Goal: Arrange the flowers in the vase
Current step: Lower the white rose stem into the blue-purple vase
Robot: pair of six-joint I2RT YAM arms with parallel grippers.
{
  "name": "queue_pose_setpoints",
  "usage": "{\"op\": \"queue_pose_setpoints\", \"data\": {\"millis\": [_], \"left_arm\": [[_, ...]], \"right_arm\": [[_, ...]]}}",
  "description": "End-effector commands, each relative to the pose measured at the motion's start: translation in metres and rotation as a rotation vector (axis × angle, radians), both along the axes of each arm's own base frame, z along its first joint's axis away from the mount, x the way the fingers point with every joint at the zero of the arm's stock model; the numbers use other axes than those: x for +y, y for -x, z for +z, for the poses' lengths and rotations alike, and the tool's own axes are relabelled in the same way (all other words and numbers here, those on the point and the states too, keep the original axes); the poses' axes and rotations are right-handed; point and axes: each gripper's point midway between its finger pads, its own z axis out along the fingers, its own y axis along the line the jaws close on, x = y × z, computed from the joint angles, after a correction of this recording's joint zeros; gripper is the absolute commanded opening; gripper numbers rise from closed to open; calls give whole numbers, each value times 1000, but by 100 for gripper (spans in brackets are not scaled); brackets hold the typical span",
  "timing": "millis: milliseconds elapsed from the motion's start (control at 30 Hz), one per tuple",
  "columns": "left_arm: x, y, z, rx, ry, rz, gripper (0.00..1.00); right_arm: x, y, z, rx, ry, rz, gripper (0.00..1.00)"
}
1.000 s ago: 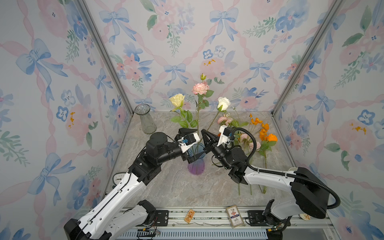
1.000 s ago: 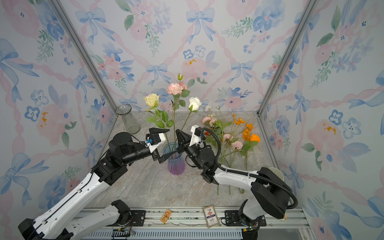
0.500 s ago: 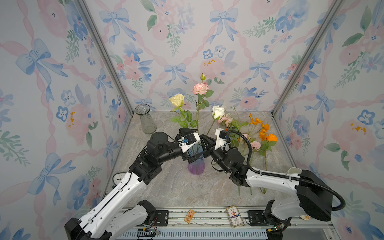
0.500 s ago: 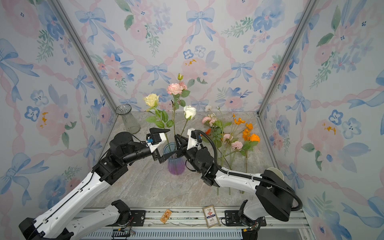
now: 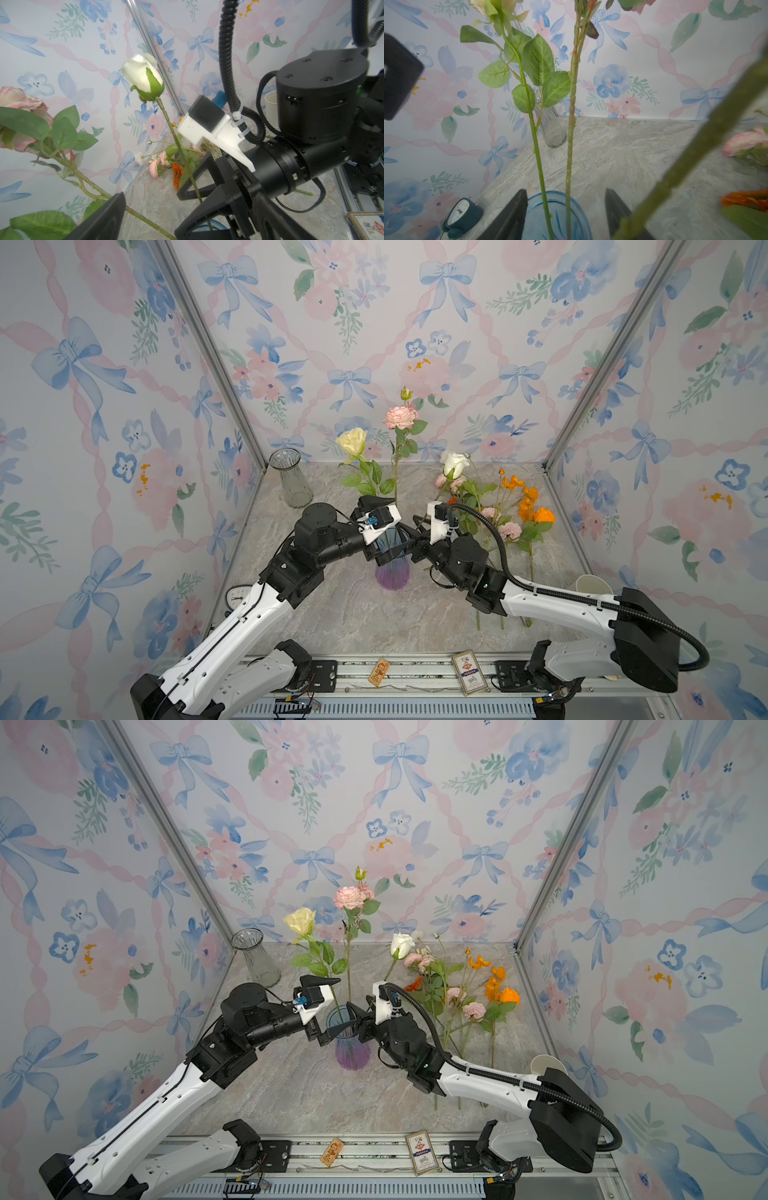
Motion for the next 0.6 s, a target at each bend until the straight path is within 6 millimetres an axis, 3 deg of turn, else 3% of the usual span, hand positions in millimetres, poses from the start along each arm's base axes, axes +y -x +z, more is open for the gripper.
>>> {"op": "queue_pose_setpoints", "data": {"millis": [0, 100, 200, 567], "left_arm": [[0, 0, -3, 15, 1, -9, 98], [0, 0, -3, 15, 1, -9, 98], [-1, 1, -2, 15, 2, -11, 98], [-1, 0, -3, 17, 1, -14, 98]], "right_arm": [[-3, 5, 14, 2, 17, 10, 78], [-10, 7, 13, 22, 48, 4, 91], [-16, 11, 11, 41, 83, 5, 97], [-53, 28, -17, 194, 226, -14, 99]]}}
